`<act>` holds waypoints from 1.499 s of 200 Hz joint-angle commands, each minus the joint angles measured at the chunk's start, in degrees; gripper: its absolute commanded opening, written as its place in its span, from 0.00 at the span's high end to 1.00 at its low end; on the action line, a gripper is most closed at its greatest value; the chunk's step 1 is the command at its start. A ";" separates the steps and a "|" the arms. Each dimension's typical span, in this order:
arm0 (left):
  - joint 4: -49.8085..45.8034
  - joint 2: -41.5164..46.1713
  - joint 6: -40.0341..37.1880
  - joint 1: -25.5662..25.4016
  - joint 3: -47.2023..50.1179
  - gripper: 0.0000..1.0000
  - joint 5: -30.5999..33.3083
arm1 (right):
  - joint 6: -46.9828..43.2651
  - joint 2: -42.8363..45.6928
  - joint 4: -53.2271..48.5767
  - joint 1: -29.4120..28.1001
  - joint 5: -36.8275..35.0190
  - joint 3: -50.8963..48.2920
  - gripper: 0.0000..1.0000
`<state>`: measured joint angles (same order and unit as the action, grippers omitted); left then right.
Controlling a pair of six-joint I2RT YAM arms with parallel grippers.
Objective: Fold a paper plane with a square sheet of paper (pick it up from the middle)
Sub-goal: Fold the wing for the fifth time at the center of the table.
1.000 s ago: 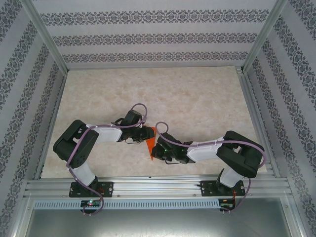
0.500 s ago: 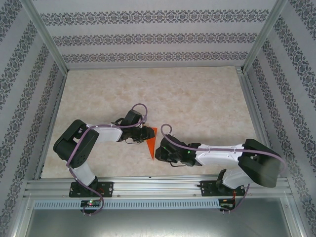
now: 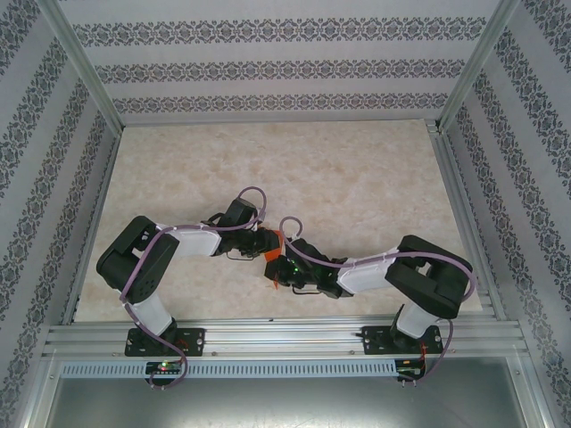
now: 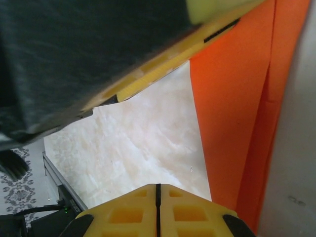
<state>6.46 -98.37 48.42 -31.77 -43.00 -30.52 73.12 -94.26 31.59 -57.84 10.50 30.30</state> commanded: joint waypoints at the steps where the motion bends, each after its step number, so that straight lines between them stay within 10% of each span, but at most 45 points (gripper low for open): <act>1: -5.85 -3.45 -0.33 0.22 1.61 0.66 3.35 | 2.73 -2.33 7.77 0.13 1.49 -2.33 0.92; 101: -5.84 -3.48 -0.17 0.22 1.79 0.66 3.41 | 3.91 -4.77 13.25 -2.80 1.64 -5.87 0.92; 212: -5.52 -3.22 -0.21 0.19 1.99 0.66 3.02 | -1.58 8.67 -16.45 -2.53 -6.64 -0.57 0.76; 300: -5.81 -3.33 -0.17 0.22 1.75 0.66 3.08 | -2.06 3.59 -13.95 -2.62 -2.86 0.97 0.98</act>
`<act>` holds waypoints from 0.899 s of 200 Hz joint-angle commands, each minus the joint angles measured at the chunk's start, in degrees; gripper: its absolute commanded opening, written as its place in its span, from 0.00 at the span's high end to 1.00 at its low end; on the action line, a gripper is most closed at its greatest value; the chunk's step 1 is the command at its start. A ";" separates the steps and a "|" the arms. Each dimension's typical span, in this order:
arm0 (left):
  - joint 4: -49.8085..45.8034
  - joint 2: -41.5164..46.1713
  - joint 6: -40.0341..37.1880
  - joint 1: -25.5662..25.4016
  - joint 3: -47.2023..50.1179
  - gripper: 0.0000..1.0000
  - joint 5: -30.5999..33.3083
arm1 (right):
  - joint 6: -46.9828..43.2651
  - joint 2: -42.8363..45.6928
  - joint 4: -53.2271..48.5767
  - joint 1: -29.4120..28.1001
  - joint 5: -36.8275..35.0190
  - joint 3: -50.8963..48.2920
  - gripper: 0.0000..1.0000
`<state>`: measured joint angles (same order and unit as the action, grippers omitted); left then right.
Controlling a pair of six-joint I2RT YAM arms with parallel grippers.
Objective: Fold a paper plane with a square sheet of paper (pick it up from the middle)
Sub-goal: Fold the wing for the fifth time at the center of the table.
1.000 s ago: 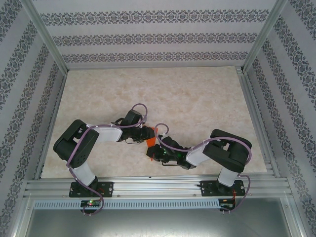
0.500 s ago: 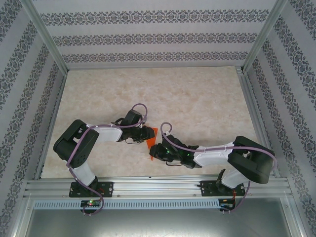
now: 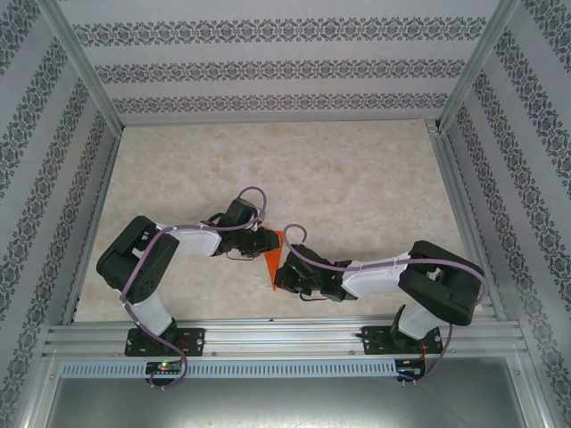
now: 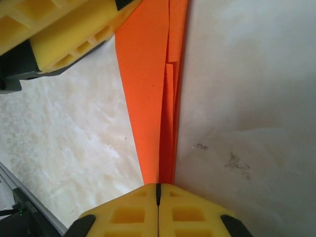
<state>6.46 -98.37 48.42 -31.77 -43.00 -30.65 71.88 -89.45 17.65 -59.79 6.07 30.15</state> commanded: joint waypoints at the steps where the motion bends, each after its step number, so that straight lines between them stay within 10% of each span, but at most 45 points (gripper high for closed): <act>1: -5.83 -3.33 -0.17 0.22 1.76 0.66 3.18 | -0.84 -1.28 0.05 -0.72 1.67 1.09 0.98; 95: -6.23 -3.41 -0.02 0.22 1.78 0.66 3.68 | -4.50 -4.33 -28.73 -7.72 -7.16 10.87 0.91; 139: -5.88 -3.55 0.33 0.21 2.04 0.66 3.37 | -4.67 8.58 -14.74 -5.24 -9.89 2.68 0.74; 180: -5.84 -3.76 1.99 0.22 1.95 0.66 2.97 | -3.50 4.31 7.35 -1.48 0.07 1.64 0.87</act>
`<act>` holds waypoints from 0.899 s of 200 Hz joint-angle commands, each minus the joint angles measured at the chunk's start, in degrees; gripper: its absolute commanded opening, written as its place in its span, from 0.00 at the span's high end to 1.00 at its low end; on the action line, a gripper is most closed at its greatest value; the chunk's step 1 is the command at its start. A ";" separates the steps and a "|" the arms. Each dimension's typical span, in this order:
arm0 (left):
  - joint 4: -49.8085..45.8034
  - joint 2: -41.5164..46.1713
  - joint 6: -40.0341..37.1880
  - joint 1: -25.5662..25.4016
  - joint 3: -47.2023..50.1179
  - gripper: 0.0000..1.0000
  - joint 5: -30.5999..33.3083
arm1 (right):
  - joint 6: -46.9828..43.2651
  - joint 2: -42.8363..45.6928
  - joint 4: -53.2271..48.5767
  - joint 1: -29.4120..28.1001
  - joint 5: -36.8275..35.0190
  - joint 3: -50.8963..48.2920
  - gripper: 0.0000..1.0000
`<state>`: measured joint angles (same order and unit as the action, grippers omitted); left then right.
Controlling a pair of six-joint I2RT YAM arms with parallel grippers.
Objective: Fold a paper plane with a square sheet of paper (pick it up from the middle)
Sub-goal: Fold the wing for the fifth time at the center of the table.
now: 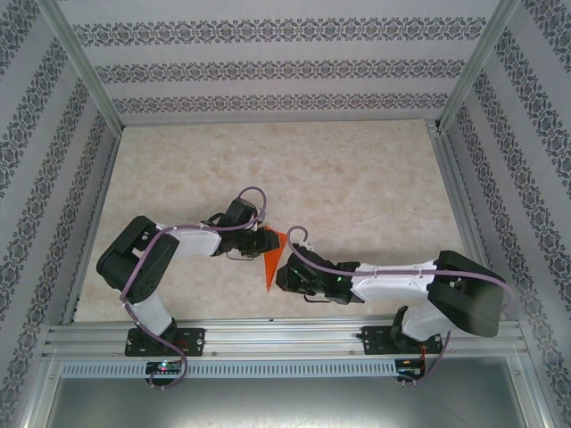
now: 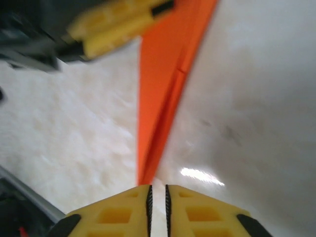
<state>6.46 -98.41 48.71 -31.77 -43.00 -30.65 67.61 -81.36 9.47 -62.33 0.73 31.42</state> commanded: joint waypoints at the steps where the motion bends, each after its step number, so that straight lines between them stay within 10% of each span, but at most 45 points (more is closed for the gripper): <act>1: -5.84 -3.72 1.77 0.22 1.95 0.66 3.01 | 0.85 -4.01 15.90 1.06 5.59 0.47 0.87; 91: -4.28 -4.40 4.41 0.22 2.64 0.66 2.84 | 9.99 -18.00 33.00 1.36 8.27 -3.28 0.91; 180: -1.61 -4.09 9.02 0.00 4.83 0.66 4.20 | 7.45 -16.67 25.75 -1.63 11.74 -7.24 0.93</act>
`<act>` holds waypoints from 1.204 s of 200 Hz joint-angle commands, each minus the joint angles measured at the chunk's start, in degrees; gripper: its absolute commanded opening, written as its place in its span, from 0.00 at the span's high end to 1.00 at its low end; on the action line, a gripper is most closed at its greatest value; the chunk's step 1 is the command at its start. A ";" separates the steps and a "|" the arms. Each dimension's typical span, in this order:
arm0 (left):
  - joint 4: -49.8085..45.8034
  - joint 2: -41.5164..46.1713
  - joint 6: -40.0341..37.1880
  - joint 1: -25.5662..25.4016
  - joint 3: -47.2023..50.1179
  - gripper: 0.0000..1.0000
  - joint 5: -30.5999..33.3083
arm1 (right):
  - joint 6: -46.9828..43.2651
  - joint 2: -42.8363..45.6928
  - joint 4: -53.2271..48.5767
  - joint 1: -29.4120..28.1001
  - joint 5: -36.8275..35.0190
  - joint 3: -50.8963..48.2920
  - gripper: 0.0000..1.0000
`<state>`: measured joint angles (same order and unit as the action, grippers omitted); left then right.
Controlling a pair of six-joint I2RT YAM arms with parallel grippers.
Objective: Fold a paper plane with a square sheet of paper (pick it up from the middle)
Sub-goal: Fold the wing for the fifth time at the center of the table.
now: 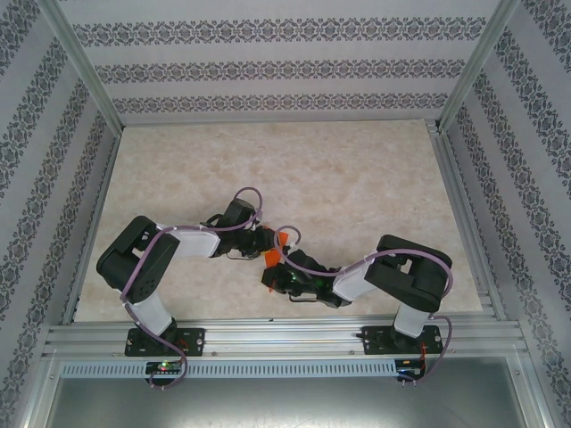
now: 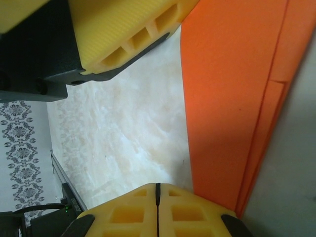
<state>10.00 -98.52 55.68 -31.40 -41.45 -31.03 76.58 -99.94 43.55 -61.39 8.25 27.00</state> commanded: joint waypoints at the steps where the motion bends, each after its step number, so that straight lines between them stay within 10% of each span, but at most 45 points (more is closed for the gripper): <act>1: -5.16 -3.97 2.05 -0.35 3.29 0.66 4.57 | -1.64 2.06 -8.49 -2.63 4.23 -2.79 0.93; 99: -2.94 -2.14 9.96 -2.85 5.00 0.66 8.68 | -11.67 25.26 -34.34 1.37 -2.49 1.10 0.86; 241: 1.60 2.52 23.04 -7.45 9.88 0.67 17.29 | -7.17 8.05 -17.85 7.95 3.15 5.35 0.87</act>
<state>19.92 -94.65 76.40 -37.15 -34.72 -14.72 69.04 -90.02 23.51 -53.76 8.91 31.40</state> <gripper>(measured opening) 0.334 0.134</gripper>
